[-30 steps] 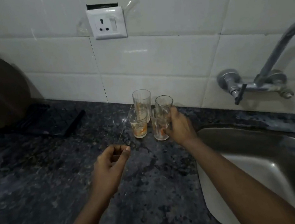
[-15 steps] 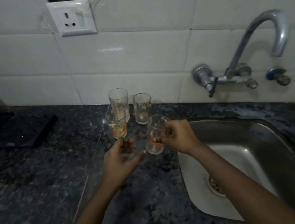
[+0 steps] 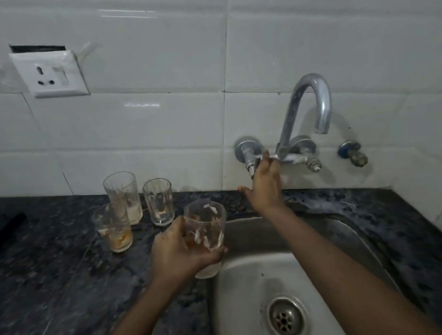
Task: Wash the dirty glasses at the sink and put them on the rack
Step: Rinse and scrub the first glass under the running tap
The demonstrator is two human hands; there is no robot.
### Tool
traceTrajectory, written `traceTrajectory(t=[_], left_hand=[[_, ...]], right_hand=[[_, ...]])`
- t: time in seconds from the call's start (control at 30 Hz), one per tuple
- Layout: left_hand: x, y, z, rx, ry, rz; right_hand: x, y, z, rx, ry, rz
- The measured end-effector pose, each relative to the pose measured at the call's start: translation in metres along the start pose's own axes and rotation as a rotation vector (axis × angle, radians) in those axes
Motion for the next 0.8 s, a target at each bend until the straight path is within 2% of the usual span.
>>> traceTrajectory(t=[0.17,0.3,0.37,0.47,0.5,0.57,0.67,0.73,0.8], left_hand=[[0.001,-0.005,0.014,-0.017,0.037,-0.055],[-0.003,-0.009,0.020,-0.010,0.080,-0.099],[-0.001,-0.018,0.023,-0.020,0.106,-0.093],[0.002,-0.042,0.028,-0.056,0.148,-0.070],[0.002,-0.052,0.030,-0.071,0.164,-0.050],[-0.002,-0.075,0.033,-0.103,0.206,0.001],[-0.002,-0.114,0.042,-0.174,0.277,0.122],[0.000,-0.142,0.051,-0.230,0.313,0.201],[0.000,-0.169,0.062,-0.276,0.354,0.270]], right_hand=[[-0.001,-0.010,-0.010,0.093,0.156,0.152],[-0.015,-0.014,-0.007,-0.017,0.308,0.310],[-0.011,-0.008,0.001,-0.018,0.313,0.262],[0.023,-0.001,0.036,-0.041,0.239,0.016],[0.042,-0.009,0.053,-0.131,0.195,-0.043],[0.088,-0.035,0.092,-0.417,0.059,-0.151],[0.133,-0.068,0.155,-0.823,-0.131,-0.488],[0.142,-0.075,0.180,-0.940,-0.176,-0.651],[0.149,-0.074,0.187,-0.888,-0.195,-0.725]])
Point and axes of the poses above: each hand's wrist, its own z-axis away from the middle knuckle, its own y-axis out of the back of the hand, x = y × z, the point moved 10 cm from there along -z, towards the middle knuckle, and after that the axes turned 3 degrees about z, right-handed, at the moved point
